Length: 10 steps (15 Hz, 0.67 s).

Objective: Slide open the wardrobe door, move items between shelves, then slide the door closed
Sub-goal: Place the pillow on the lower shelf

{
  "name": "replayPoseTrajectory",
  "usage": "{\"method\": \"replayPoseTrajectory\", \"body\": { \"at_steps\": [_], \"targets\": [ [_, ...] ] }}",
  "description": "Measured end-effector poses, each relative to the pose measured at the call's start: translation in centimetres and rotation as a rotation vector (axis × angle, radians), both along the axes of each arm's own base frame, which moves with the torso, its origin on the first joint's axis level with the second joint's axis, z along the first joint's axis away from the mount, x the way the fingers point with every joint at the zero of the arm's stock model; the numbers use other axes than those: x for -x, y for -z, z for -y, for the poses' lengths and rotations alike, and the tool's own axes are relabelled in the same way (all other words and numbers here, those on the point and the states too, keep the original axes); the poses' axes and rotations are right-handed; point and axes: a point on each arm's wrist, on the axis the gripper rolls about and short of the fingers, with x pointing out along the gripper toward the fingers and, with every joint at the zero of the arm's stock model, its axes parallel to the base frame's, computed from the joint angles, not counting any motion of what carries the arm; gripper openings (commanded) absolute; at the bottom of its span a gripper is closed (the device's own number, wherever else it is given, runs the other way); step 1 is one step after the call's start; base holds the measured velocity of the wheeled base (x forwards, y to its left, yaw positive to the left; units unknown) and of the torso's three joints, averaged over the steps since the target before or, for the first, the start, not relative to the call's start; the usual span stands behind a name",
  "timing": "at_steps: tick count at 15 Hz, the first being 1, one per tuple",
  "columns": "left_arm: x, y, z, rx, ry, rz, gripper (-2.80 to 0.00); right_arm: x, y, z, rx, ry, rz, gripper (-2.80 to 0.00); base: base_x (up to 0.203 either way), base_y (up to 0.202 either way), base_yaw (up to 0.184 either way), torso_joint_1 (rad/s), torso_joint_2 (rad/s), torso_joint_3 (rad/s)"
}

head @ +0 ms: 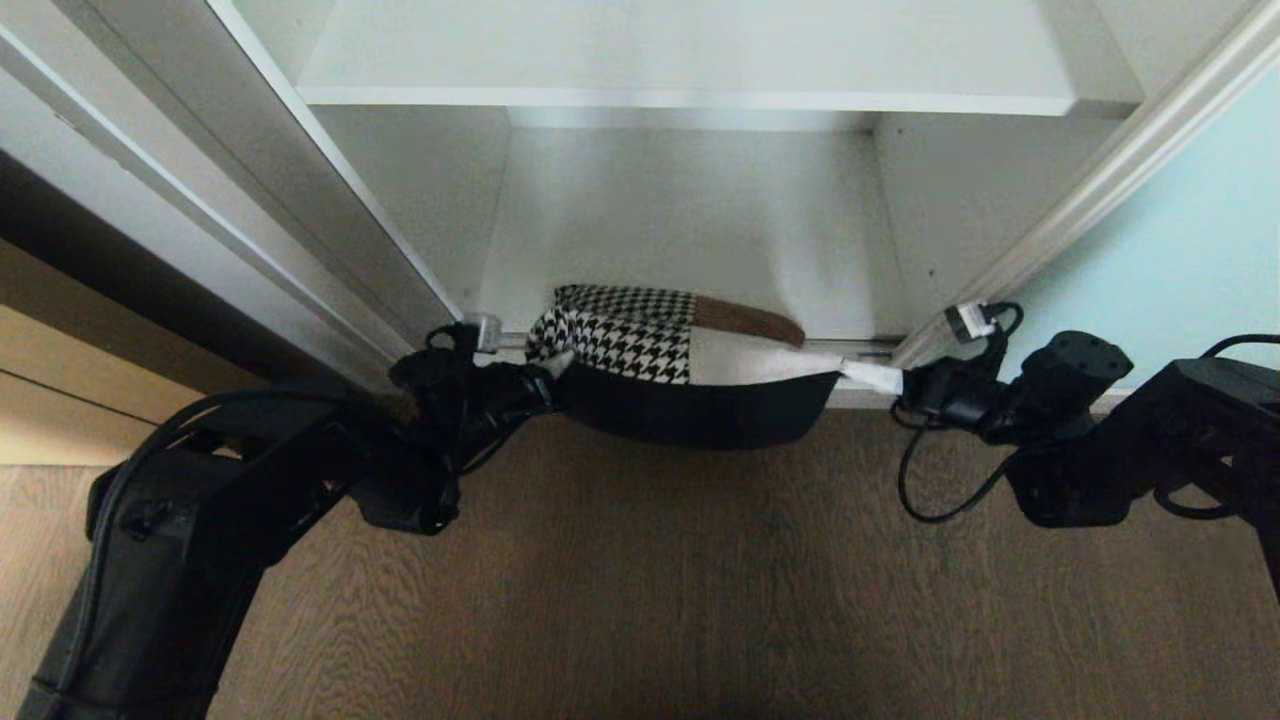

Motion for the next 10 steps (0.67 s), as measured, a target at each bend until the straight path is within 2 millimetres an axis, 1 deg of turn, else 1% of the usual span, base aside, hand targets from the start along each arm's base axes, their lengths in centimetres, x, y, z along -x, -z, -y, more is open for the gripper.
{"method": "replayPoseTrajectory", "body": {
  "at_steps": [2,3,5,7,8,9,10],
  "targets": [
    [-0.5,1.6,-1.2,-0.017,-0.022,-0.119,-2.8,0.0,1.4,0.0,0.01,-0.031,-0.042,-2.8,0.0,0.0,0.0,0.0,0.0,0.0],
    [-1.0,1.7,-1.9,-0.018,-0.04,-0.172,-2.8,-0.2,2.1,0.0,0.01,-0.032,-0.057,-2.8,0.0,0.0,0.0,0.0,0.0,0.0],
    [-2.0,1.2,-3.5,0.027,-0.109,-0.261,-2.8,-0.6,3.0,0.3,0.007,-0.022,-0.07,-2.8,0.0,0.0,0.0,0.0,0.0,0.0],
    [-2.8,-1.1,-3.3,0.085,-0.127,-0.217,-2.8,-0.4,3.5,-0.1,0.011,-0.032,-0.08,-2.8,0.0,0.0,0.0,0.0,0.0,0.0],
    [-3.0,-2.5,-3.0,0.095,-0.121,-0.179,-2.8,-0.2,3.6,0.0,0.014,-0.026,-0.082,-2.8,0.0,0.0,0.0,0.0,0.0,0.0],
    [-3.2,-4.1,-2.4,0.104,-0.11,-0.141,-2.8,0.1,3.7,0.2,0.022,-0.02,-0.078,-2.8,0.0,0.0,0.0,0.0,0.0,0.0],
    [-3.4,-5.9,-1.4,0.112,-0.087,-0.097,-2.8,0.4,3.8,0.0,0.034,-0.02,-0.063,-2.8,0.0,0.0,0.0,0.0,0.0,0.0]
  ]
}}
